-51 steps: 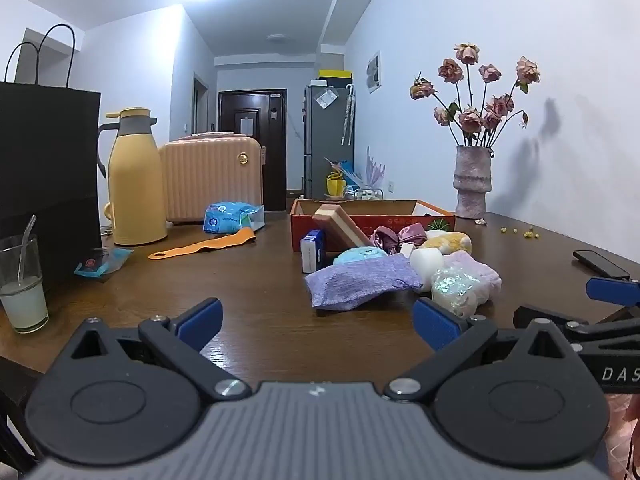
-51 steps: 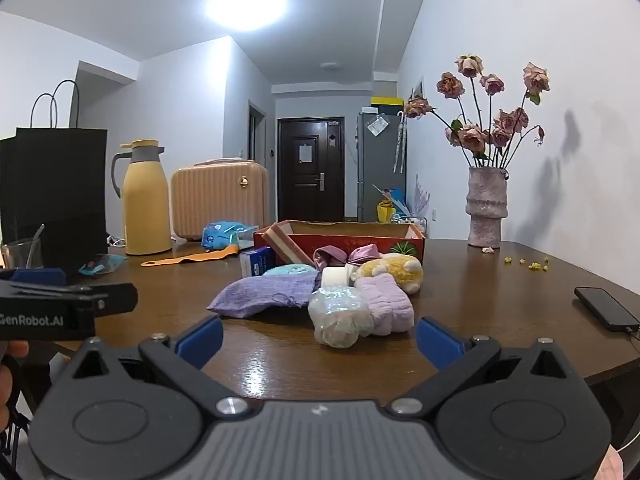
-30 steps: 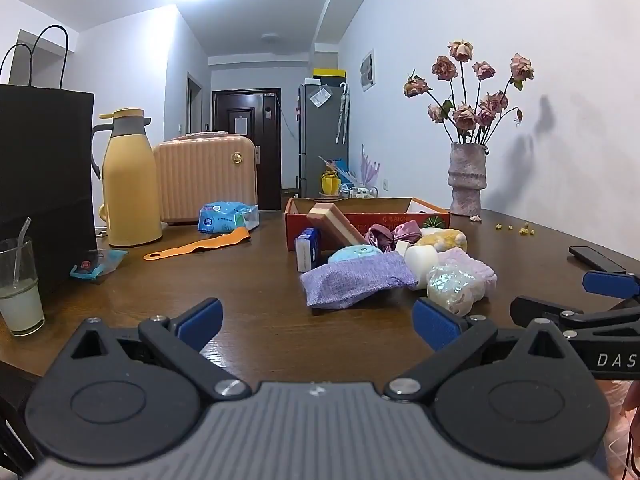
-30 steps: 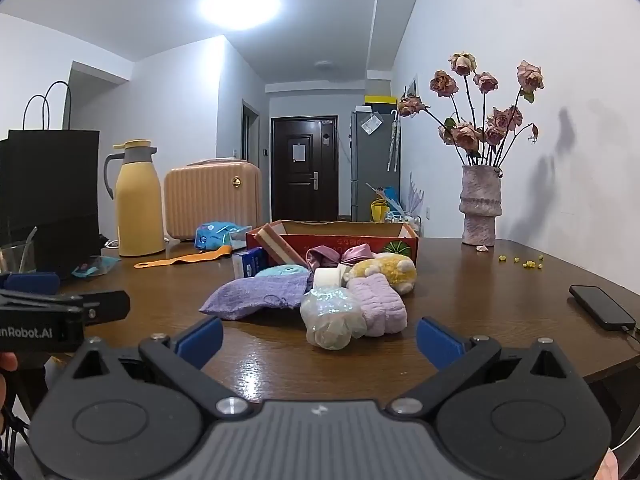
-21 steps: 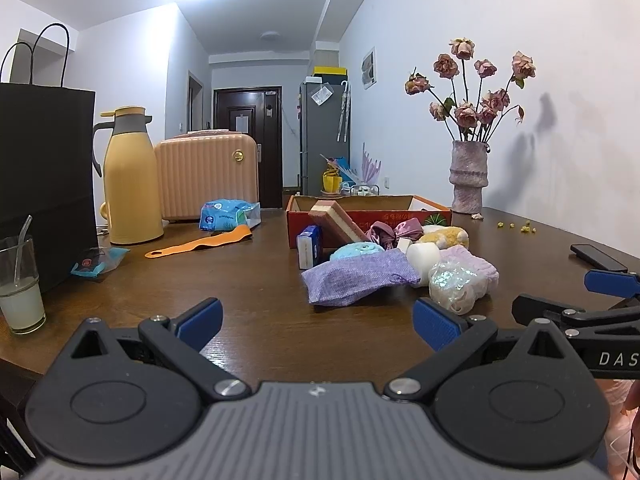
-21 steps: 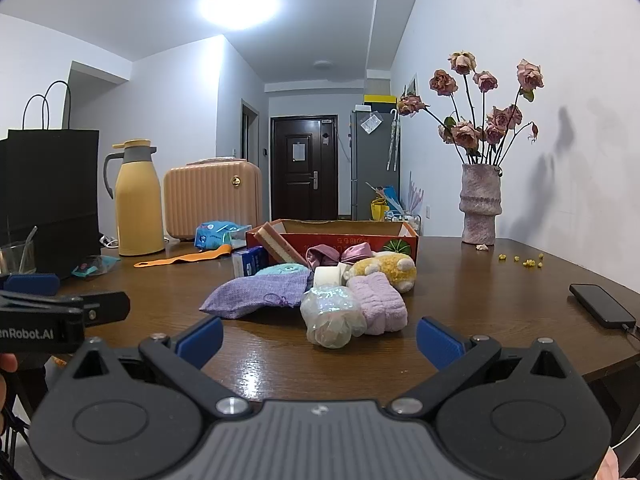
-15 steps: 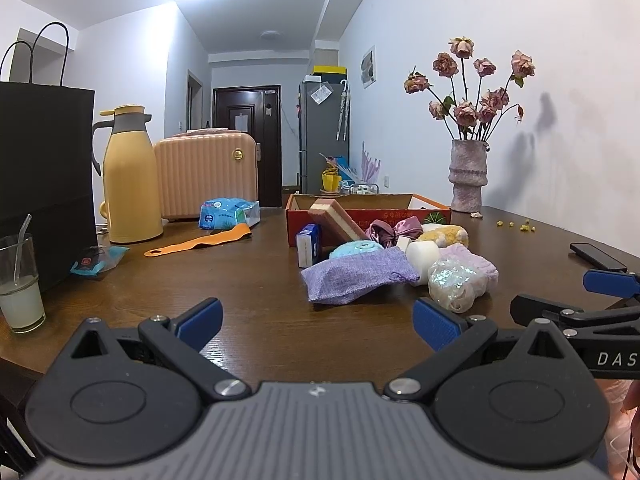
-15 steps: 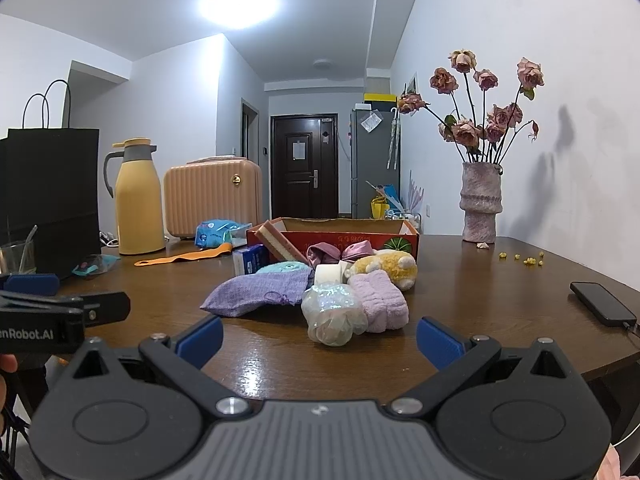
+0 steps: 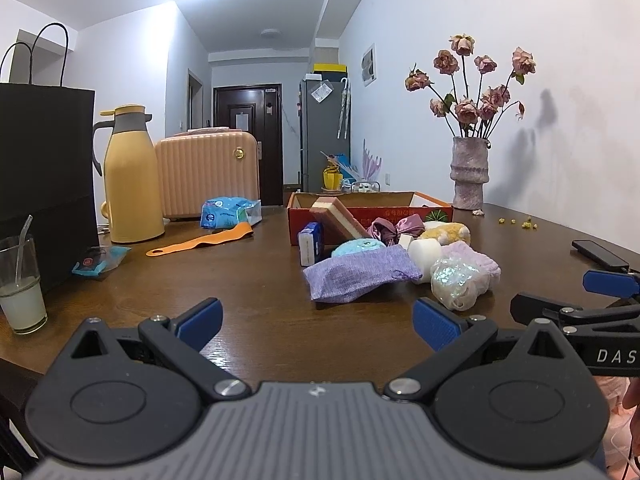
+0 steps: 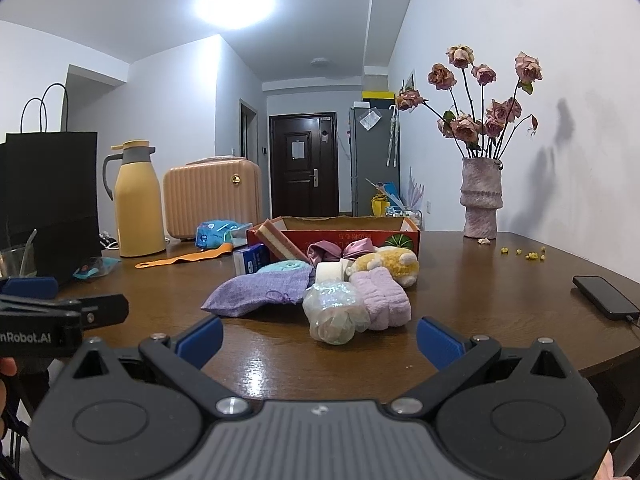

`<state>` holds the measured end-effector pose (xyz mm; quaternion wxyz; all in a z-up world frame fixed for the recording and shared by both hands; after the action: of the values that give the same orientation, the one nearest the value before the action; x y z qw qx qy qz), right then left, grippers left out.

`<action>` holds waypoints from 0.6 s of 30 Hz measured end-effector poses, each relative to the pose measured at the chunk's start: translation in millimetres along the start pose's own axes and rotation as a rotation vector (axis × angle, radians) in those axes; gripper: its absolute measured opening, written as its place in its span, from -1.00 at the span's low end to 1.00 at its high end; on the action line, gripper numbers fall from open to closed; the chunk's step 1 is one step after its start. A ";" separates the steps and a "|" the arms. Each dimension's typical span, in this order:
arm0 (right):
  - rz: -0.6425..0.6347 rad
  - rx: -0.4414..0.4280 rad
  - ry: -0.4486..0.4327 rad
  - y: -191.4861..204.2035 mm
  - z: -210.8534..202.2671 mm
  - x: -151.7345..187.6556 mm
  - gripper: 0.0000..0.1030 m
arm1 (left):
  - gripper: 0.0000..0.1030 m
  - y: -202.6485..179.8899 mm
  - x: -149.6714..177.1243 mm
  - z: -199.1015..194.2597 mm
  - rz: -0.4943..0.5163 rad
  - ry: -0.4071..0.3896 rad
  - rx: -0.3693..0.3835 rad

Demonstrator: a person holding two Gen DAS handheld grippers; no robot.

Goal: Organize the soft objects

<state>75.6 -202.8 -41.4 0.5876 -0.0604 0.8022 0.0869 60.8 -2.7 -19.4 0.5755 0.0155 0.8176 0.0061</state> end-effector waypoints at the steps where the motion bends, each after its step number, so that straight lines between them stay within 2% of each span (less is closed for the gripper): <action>1: 0.001 0.001 0.000 -0.1 0.0 0.0 1.00 | 1.00 -0.5 0.2 -0.2 0.002 0.000 0.002; 18: 0.012 -0.013 0.016 0.7 3.2 2.9 1.00 | 1.00 0.0 2.4 1.1 0.007 0.015 0.000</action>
<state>77.6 -201.5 -45.1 0.5801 -0.0602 0.8068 0.0950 61.0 -2.7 -22.0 0.5692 0.0182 0.8220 0.0084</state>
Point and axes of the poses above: each gripper's, at about its wrist camera, not at the fingertips, and z roughly the way its jaws point, y to its left, x to its underside, the point moved 6 cm from there along z, roughly the way its jaws point, and after that the axes turned 4 degrees about y, right-handed, at the moved point
